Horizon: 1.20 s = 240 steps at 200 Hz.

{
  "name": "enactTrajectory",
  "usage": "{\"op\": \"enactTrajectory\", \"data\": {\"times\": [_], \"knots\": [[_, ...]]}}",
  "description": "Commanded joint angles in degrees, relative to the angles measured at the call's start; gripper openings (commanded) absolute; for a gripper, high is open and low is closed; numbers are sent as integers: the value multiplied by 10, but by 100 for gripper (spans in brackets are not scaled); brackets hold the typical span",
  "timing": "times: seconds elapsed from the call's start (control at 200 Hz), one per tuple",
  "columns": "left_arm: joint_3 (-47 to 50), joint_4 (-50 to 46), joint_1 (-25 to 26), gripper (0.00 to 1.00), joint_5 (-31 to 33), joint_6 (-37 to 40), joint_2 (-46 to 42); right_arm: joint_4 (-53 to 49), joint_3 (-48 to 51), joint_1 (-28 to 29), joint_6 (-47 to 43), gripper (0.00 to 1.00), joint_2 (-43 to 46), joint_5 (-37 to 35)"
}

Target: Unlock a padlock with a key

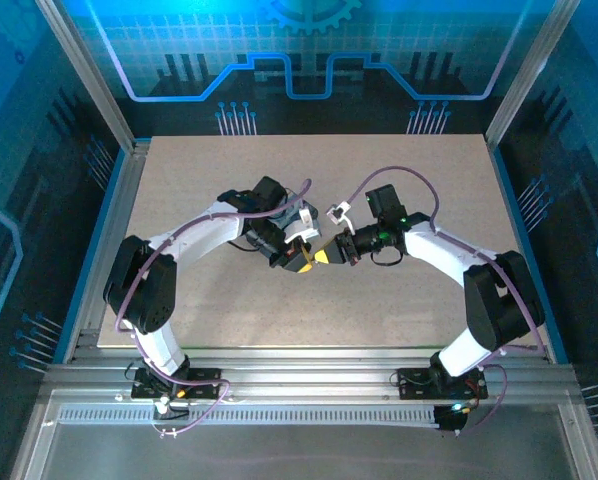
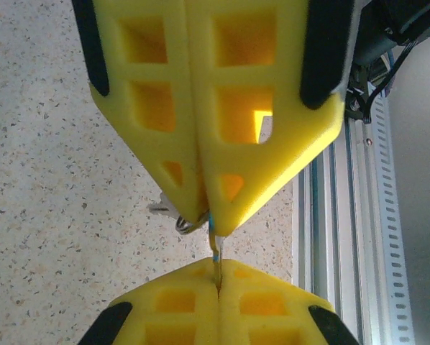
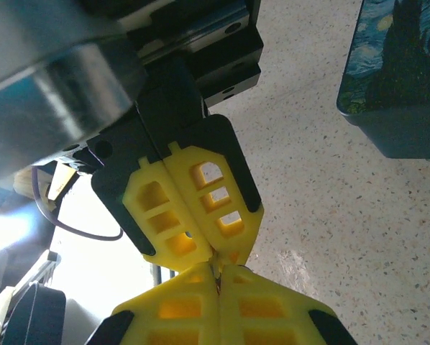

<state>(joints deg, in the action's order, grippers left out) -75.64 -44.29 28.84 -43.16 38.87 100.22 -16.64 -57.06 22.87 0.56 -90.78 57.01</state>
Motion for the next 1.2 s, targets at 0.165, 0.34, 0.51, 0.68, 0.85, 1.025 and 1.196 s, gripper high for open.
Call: {"op": "enactTrajectory", "data": {"times": [0.165,0.34,0.51,0.68,0.85,1.025,1.196], "knots": [[14,115,-27,29,-13,-54,-30,20,31,-11,53,0,-2,15],[52,173,-50,89,-10,-84,-78,68,63,-54,106,0,14,7],[49,223,-61,99,49,-149,-109,118,87,-89,179,0,7,10],[22,316,-74,99,245,-265,-129,124,71,-105,251,0,-9,-18],[-23,366,-103,99,376,-422,-125,131,70,-107,286,0,-8,-46],[-105,261,-118,99,386,-497,-73,124,54,-105,312,0,-3,-85],[-70,186,-95,89,445,-666,-84,125,47,-112,352,0,0,-115]]}}
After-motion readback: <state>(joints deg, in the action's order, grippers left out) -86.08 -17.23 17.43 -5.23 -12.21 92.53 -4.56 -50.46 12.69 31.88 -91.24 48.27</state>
